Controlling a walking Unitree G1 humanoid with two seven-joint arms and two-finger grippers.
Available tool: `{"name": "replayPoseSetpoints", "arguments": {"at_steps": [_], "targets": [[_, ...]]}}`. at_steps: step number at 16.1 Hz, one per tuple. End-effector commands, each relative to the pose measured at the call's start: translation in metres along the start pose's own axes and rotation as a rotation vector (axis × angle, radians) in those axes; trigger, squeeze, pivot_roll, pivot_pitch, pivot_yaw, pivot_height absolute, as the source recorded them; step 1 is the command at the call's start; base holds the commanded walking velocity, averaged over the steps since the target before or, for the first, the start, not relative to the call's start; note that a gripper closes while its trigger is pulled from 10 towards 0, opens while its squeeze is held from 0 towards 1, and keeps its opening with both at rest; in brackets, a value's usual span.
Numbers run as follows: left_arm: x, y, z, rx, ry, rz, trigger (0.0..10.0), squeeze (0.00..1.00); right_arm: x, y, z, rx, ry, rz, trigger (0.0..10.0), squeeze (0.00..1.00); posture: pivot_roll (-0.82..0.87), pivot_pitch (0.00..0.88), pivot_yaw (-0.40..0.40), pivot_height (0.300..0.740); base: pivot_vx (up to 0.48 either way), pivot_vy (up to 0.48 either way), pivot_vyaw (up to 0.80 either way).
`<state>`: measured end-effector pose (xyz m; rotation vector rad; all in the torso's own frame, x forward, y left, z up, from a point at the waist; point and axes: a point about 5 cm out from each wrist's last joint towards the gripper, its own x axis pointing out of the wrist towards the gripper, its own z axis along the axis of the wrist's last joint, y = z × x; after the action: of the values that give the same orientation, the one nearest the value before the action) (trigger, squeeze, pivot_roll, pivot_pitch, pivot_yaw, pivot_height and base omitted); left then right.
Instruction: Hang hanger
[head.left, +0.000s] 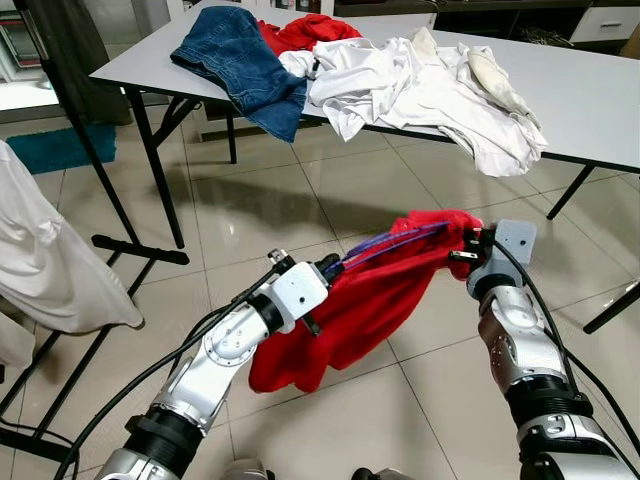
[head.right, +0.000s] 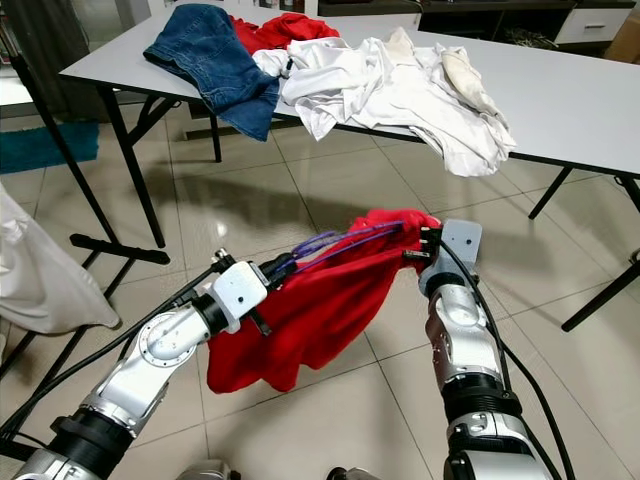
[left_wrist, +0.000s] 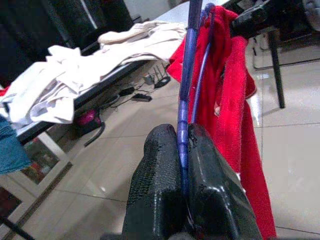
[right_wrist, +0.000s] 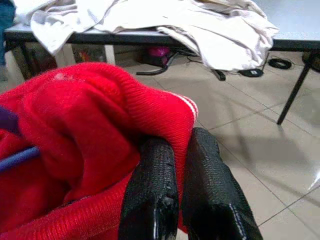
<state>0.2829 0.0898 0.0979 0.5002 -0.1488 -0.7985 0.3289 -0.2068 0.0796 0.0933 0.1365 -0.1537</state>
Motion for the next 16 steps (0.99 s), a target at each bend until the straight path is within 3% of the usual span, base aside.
{"name": "replayPoseSetpoints", "arguments": {"at_steps": [1,2,3,5,7,8,9,10,11,16], "targets": [[-0.001,0.012,0.006,-0.002,-0.035,0.042,0.0,0.00,0.002,-0.020,0.009,0.042,-0.027,-0.106,2.2,0.00,0.22,0.031,-0.054,0.740,0.000,0.000,0.00],[-0.003,0.004,-0.002,0.021,0.019,-0.033,0.0,0.00,0.004,-0.013,0.025,0.066,-0.093,-0.063,0.5,0.00,0.22,0.028,-0.056,0.740,0.000,0.000,0.00],[-0.006,-0.005,-0.011,0.055,0.072,-0.111,0.0,0.00,0.004,-0.005,0.042,0.089,-0.167,-0.004,0.0,0.00,0.21,0.028,-0.057,0.740,0.000,0.000,0.00],[-0.007,-0.012,-0.018,0.073,0.115,-0.151,0.0,0.00,0.002,0.008,0.064,0.099,-0.254,0.068,0.0,0.00,0.21,0.028,-0.057,0.740,0.000,0.000,0.00],[-0.004,-0.013,-0.018,0.076,0.125,-0.141,0.0,0.00,0.002,0.008,0.072,0.116,-0.278,0.069,0.0,0.00,0.21,0.028,-0.057,0.740,0.000,0.000,0.00],[-0.003,-0.012,-0.018,0.078,0.128,-0.132,0.0,0.00,0.002,0.004,0.072,0.120,-0.272,0.048,2.1,0.00,0.20,0.030,-0.059,0.740,0.000,0.000,0.00],[-0.002,-0.011,-0.019,0.083,0.137,-0.124,3.8,0.00,0.002,0.001,0.072,0.118,-0.270,0.039,7.0,0.00,0.20,0.030,-0.059,0.740,0.000,0.000,0.00],[-0.002,-0.009,-0.020,0.095,0.146,-0.110,8.4,0.00,0.001,-0.007,0.075,0.100,-0.278,0.008,10.0,0.00,0.20,0.030,-0.059,0.740,0.000,0.000,0.00],[-0.002,-0.009,-0.020,0.095,0.143,-0.105,10.0,0.00,0.001,-0.012,0.076,0.093,-0.282,-0.015,10.0,0.00,0.19,0.031,-0.056,0.740,0.000,0.000,0.00],[-0.006,-0.009,-0.018,0.099,0.116,-0.138,10.0,0.00,0.001,-0.036,0.078,0.086,-0.306,-0.205,10.0,0.00,0.20,0.027,-0.051,0.740,0.000,0.000,0.00]]}}
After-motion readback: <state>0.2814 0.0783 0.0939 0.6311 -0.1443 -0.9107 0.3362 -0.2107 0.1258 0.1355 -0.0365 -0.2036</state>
